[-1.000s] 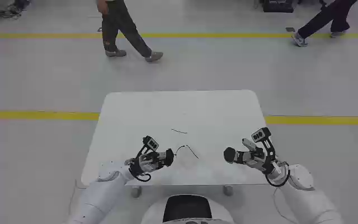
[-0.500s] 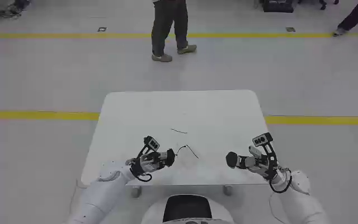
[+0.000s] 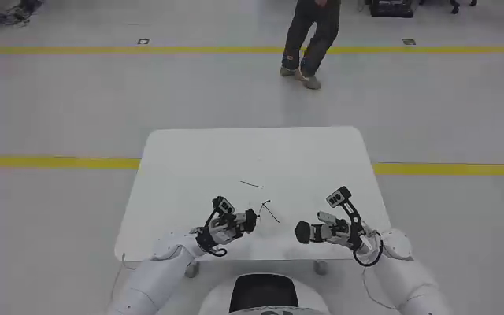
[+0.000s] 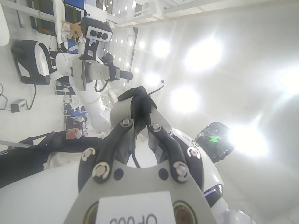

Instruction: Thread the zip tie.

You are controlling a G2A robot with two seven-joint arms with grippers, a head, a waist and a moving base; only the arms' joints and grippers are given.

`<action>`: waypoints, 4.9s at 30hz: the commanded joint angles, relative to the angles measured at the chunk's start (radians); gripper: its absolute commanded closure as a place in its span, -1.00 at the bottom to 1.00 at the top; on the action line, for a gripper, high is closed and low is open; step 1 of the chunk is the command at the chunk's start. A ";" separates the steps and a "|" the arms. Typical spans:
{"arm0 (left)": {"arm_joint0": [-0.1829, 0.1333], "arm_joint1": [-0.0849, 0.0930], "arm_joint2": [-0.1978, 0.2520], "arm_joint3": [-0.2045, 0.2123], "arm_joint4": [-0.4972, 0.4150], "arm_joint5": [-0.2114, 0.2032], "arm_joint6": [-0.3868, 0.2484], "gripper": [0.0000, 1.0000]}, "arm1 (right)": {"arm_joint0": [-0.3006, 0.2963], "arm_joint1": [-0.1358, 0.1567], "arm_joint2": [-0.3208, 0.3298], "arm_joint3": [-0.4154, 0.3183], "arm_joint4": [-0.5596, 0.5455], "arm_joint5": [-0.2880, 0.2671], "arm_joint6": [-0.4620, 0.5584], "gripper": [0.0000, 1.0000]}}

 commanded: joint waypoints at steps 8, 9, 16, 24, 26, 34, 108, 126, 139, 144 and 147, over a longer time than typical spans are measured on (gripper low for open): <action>-0.017 -0.022 0.010 0.018 -0.017 -0.024 0.031 1.00 | 0.062 -0.006 -0.070 0.053 0.025 0.001 0.000 -1.00; -0.017 -0.022 0.010 0.018 -0.017 -0.024 0.031 1.00 | 0.062 -0.006 -0.070 0.053 0.025 0.001 0.000 -1.00; -0.010 -0.028 0.020 0.000 -0.045 -0.024 0.061 1.00 | 0.067 -0.012 -0.094 0.038 -0.008 0.001 -0.085 -1.00; 0.042 -0.090 -0.061 -0.032 -0.010 -0.024 0.081 1.00 | 0.130 -0.058 -0.170 0.139 0.143 0.001 -0.052 -1.00; 0.050 -0.107 -0.077 -0.026 0.003 -0.024 0.070 1.00 | 0.143 -0.071 -0.176 0.168 0.195 0.001 -0.021 -1.00; 0.057 -0.171 -0.121 0.027 0.031 -0.024 0.008 1.00 | 0.214 -0.116 -0.238 0.268 0.230 0.001 0.000 0.02; 0.061 -0.320 -0.275 0.144 0.130 -0.024 -0.125 1.00 | 0.212 -0.185 -0.162 0.329 0.100 0.001 0.000 1.00; 0.061 -0.326 -0.282 0.147 0.129 -0.024 -0.130 1.00 | 0.201 -0.190 -0.132 0.338 0.062 0.001 0.000 1.00; 0.063 -0.328 -0.284 0.145 0.135 -0.024 -0.131 1.00 | 0.200 -0.191 -0.130 0.338 0.044 0.001 0.000 1.00; 0.063 -0.329 -0.284 0.146 0.136 -0.024 -0.130 1.00 | 0.201 -0.191 -0.131 0.341 0.041 0.001 0.000 1.00; 0.062 -0.329 -0.282 0.147 0.137 -0.024 -0.129 1.00 | 0.202 -0.191 -0.130 0.345 0.038 0.001 0.000 1.00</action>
